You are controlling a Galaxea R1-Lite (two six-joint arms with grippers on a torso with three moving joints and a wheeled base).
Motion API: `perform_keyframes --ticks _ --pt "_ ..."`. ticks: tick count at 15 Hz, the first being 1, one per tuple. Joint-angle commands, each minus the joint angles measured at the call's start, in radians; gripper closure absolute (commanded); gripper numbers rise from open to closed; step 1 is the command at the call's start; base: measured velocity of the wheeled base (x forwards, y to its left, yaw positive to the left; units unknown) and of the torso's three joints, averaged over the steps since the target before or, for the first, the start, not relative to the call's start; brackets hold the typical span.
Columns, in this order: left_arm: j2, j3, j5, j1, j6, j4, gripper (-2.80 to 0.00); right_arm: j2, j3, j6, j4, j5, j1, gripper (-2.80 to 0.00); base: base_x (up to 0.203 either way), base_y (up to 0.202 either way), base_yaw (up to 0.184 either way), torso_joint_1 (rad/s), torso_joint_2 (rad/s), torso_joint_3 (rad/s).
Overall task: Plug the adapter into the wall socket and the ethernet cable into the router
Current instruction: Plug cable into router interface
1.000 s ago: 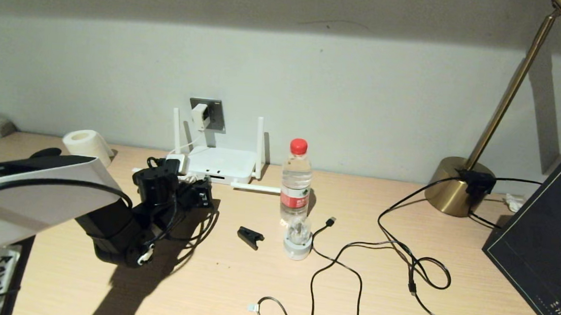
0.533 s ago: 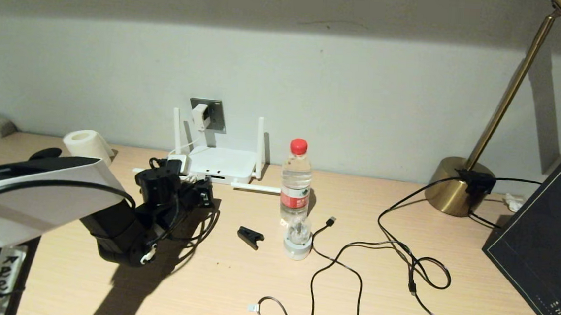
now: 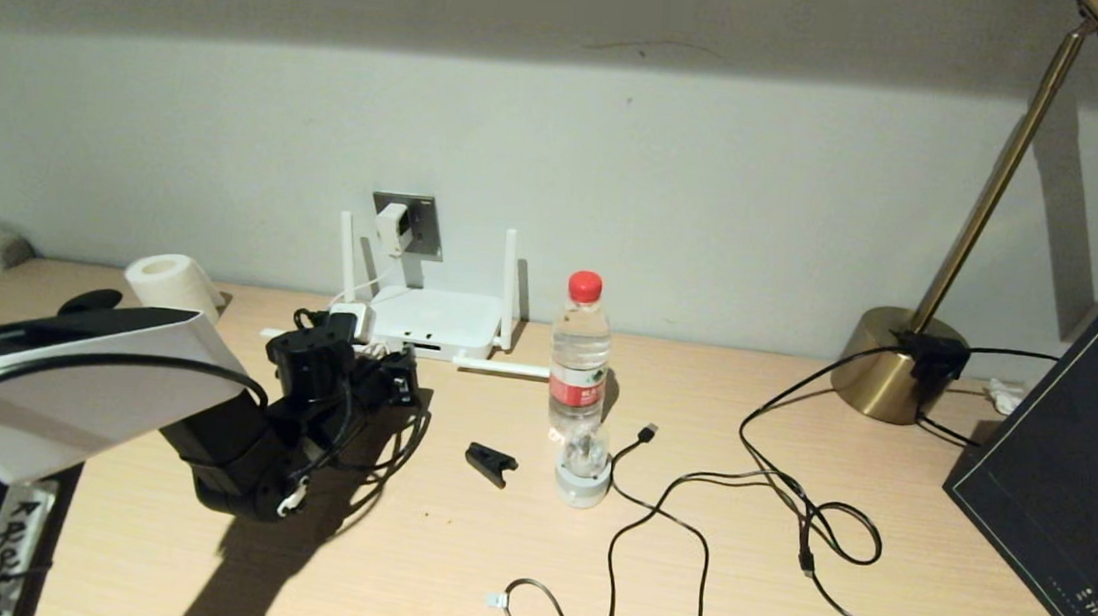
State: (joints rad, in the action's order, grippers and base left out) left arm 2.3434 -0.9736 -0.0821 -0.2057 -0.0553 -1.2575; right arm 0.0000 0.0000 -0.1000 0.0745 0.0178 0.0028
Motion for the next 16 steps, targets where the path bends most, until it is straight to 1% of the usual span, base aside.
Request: perform_keyframes --ticks 1,16 --pt "0.002 0.0 -0.001 0.0 -0.001 -0.008 0.0 0.002 0.029 -0.001 0.001 0.001 0.0 -2.8 0.0 0.0 0.0 0.0 0.0 0.0" --pt "-0.001 0.007 -0.001 0.003 -0.001 -0.01 0.0 0.002 0.029 -0.001 0.001 0.001 0.0 -2.8 0.0 0.0 0.0 0.0 0.0 0.0"
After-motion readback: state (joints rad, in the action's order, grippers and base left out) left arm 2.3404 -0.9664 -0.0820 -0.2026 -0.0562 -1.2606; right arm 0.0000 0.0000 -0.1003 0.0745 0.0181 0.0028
